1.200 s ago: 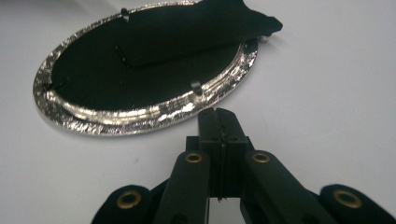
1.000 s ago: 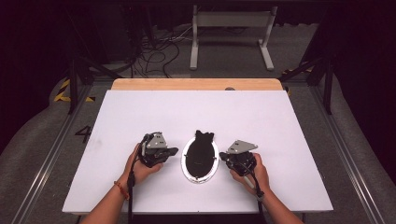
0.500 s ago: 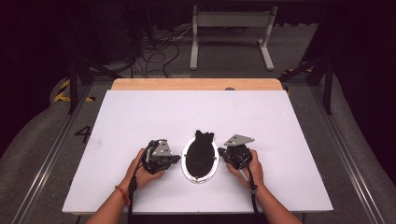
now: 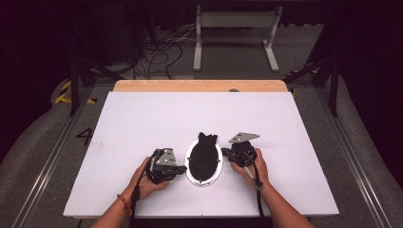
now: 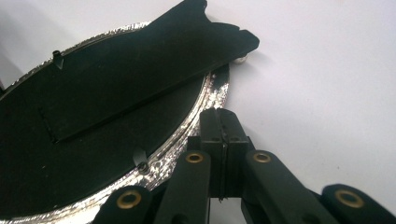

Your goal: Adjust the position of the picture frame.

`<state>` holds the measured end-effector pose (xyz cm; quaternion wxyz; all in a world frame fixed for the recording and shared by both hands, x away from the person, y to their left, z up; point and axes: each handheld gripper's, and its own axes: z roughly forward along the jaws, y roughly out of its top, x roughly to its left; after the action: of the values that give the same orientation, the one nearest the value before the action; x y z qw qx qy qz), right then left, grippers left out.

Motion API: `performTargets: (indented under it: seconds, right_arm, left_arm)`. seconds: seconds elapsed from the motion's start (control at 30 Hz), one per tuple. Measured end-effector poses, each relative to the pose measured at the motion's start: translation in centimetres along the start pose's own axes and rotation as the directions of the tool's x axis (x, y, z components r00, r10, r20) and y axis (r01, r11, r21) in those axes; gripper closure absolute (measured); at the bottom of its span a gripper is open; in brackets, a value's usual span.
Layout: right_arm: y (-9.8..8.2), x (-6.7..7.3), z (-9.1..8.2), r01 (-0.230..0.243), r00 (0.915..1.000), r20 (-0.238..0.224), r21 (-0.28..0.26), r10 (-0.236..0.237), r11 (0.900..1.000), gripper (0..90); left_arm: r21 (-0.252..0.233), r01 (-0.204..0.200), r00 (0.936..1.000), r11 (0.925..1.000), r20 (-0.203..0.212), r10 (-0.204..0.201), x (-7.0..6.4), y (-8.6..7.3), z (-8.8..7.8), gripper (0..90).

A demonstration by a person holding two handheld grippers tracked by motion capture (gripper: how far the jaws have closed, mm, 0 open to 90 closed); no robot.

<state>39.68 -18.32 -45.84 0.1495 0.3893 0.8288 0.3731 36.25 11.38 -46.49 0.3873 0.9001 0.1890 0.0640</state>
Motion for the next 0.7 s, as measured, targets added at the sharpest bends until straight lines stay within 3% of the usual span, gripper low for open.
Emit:
performTargets:
  seconds: [0.13, 0.2, 0.23, 0.27, 0.33, 0.47, 0.57, 0.6, 0.63, 0.7]
  right_arm:
    - [0.3, -0.3, 0.4, 0.002, 1.0, -0.002, -0.01, -0.002, 1.0, 90.0]
    - [0.4, -0.7, 0.6, -0.003, 0.9998, -0.019, -0.016, 0.003, 1.0, 90.0]
    - [0.4, -0.7, 0.7, -0.001, 0.9998, -0.02, -0.018, 0.0, 1.0, 90.0]
    - [0.5, -0.7, 0.8, 0.001, 0.9998, -0.019, -0.021, -0.001, 1.0, 90.0]
    - [0.6, -0.5, 0.9, 0.017, 0.9997, -0.017, -0.016, -0.017, 1.0, 90.0]
    - [0.8, -0.4, 1.0, 0.038, 0.9992, -0.015, -0.015, -0.038, 0.999, 90.0]
    - [0.9, -0.5, 1.2, 0.046, 0.9988, -0.019, -0.012, -0.046, 0.999, 90.0]
    - [0.9, -0.5, 1.2, 0.046, 0.9988, -0.019, -0.012, -0.046, 0.999, 90.0]
    - [1.0, -0.5, 1.2, 0.038, 0.999, -0.022, -0.011, -0.039, 0.999, 90.0]
    - [1.4, -0.5, 1.5, 0.053, 0.9985, -0.012, -0.003, -0.053, 0.999, 90.0]
  left_arm:
    - [-0.003, 0.0, 1.0, 1.0, 0.002, 0.0, -0.1, -0.1, 0.0, 90.0]
    - [0.006, -0.023, 0.9994, 0.9997, -0.026, 0.023, -0.3, 0.1, 0.0, 90.0]
    - [0.013, -0.025, 0.9976, 0.9996, -0.065, 0.026, -0.4, 0.1, 0.0, 90.0]
    - [0.014, -0.019, 0.9969, 0.9997, -0.076, 0.02, -0.2, 0.1, 0.0, 90.0]
    - [0.005, 0.009, 0.9974, 1.0, -0.072, -0.008, 0.4, 0.1, 0.0, 90.0]
    - [0.004, 0.017, 0.9977, 0.9998, -0.066, -0.017, 0.6, 0.1, 0.0, 90.0]
    - [-0.011, 0.06, 0.9982, 0.9982, -0.006, -0.06, 1.2, -0.2, -0.1, 89.7]
    - [-0.011, 0.06, 0.9982, 0.9982, -0.006, -0.06, 1.2, -0.2, -0.1, 89.3]
    - [-0.024, 0.07, 0.9967, 0.9972, 0.043, -0.069, 1.5, -0.6, -0.2, 89.3]
    - [-0.02, 0.056, 0.9975, 0.9982, 0.044, -0.055, 1.4, -0.5, -0.2, 89.0]
